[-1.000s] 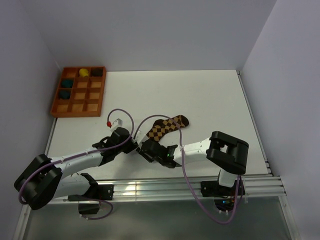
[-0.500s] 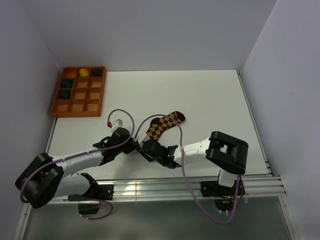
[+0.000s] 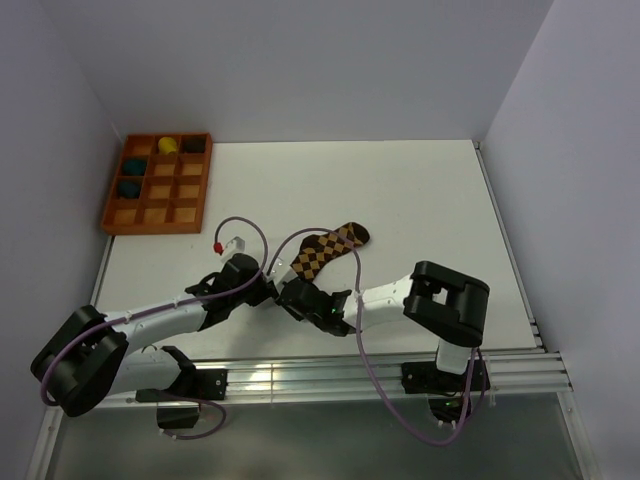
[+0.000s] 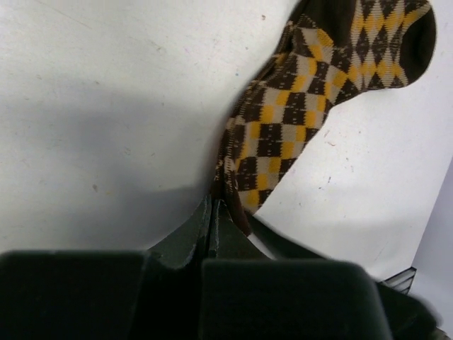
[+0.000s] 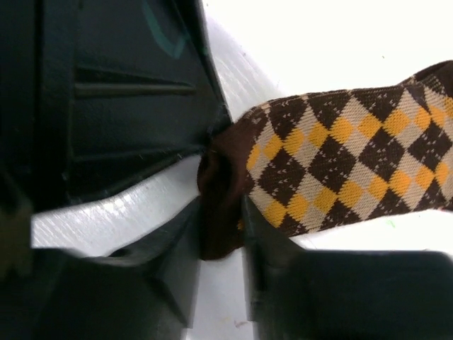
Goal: Roll the socks
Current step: Roll the sock at the center of the board.
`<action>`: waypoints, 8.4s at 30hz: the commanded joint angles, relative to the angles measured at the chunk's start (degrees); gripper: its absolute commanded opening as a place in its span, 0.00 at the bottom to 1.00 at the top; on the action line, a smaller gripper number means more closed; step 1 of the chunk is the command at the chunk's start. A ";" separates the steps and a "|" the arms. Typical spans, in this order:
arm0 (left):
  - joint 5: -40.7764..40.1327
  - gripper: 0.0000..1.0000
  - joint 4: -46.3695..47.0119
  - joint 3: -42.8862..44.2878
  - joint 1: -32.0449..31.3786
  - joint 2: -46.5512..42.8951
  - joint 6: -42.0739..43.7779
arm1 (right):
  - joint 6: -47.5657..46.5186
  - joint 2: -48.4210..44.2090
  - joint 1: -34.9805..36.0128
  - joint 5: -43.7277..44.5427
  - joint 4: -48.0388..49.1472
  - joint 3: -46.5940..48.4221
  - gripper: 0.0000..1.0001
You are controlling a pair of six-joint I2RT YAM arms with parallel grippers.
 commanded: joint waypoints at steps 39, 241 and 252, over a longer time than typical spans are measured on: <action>0.52 0.18 7.47 -8.67 1.00 -13.17 1.10 | 32.74 7.86 -30.69 -66.15 -3.57 7.17 0.00; 9.92 0.45 36.57 -10.26 -1.37 3.98 46.81 | 15.53 8.31 -27.62 -46.82 -26.07 14.82 0.00; 11.51 0.36 33.50 -7.88 -1.28 7.23 46.55 | 15.44 6.63 -29.64 -47.34 -26.07 13.59 0.00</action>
